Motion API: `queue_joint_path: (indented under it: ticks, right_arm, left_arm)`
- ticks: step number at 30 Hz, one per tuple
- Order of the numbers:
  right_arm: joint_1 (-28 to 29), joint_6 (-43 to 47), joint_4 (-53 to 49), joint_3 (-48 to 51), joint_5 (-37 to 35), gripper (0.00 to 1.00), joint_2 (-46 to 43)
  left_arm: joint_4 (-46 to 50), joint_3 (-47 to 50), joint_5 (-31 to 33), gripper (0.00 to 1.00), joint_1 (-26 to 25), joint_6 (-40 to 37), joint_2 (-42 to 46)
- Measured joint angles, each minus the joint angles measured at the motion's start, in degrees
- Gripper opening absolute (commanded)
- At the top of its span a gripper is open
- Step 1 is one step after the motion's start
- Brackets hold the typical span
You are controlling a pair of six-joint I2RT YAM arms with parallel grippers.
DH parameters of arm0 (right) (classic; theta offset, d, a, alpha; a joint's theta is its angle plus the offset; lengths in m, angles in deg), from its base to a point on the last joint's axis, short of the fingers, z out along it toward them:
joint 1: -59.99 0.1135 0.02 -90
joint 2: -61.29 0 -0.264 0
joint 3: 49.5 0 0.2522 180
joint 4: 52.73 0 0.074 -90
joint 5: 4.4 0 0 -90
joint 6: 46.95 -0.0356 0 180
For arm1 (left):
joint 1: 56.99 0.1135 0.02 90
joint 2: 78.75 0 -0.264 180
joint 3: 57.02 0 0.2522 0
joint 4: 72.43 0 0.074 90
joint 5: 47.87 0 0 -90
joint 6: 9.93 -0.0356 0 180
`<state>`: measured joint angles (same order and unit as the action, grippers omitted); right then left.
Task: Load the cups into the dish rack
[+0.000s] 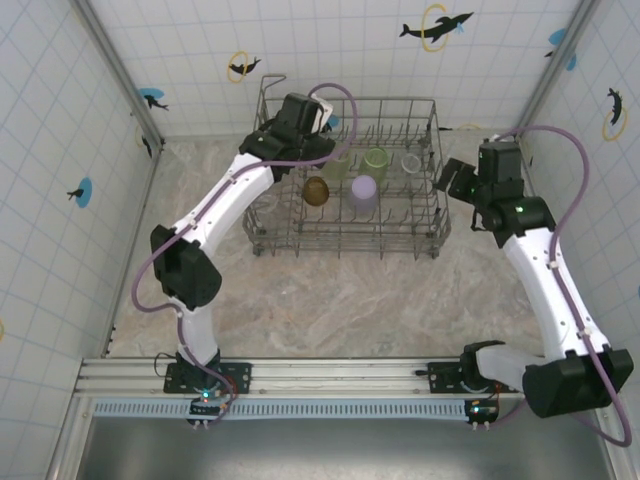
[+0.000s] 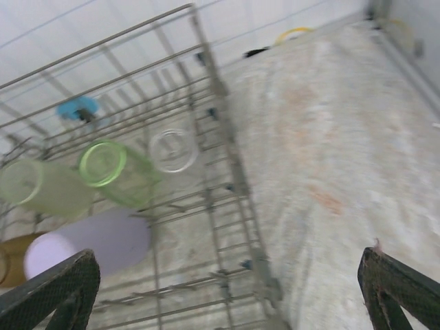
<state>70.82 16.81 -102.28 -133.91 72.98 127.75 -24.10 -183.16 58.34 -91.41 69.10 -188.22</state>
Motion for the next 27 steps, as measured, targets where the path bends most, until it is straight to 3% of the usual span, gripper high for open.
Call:
queue_joint_path:
  ticks: [8, 15, 24, 27]
  right_arm:
    - [-6.69, -4.66, -9.42, 1.53, -8.63, 1.00, -2.12]
    - [-16.83, -3.89, -13.49, 10.99, -6.69, 1.00, -1.79]
    - [-27.21, -0.76, -13.79, 20.04, -0.70, 0.86, -2.56]
    - [-29.88, 0.17, -13.55, 22.25, 1.25, 0.77, -4.15]
  left_arm:
    - [-4.92, 4.87, -11.26, 0.98, 0.00, 7.04, 4.20]
    - [-5.53, 7.91, -14.86, 0.98, 0.00, 8.92, 4.50]
    - [-5.51, 8.09, -17.38, 0.98, 0.00, 9.55, 4.50]
    - [-5.46, 7.63, -17.86, 0.98, 0.00, 9.55, 4.46]
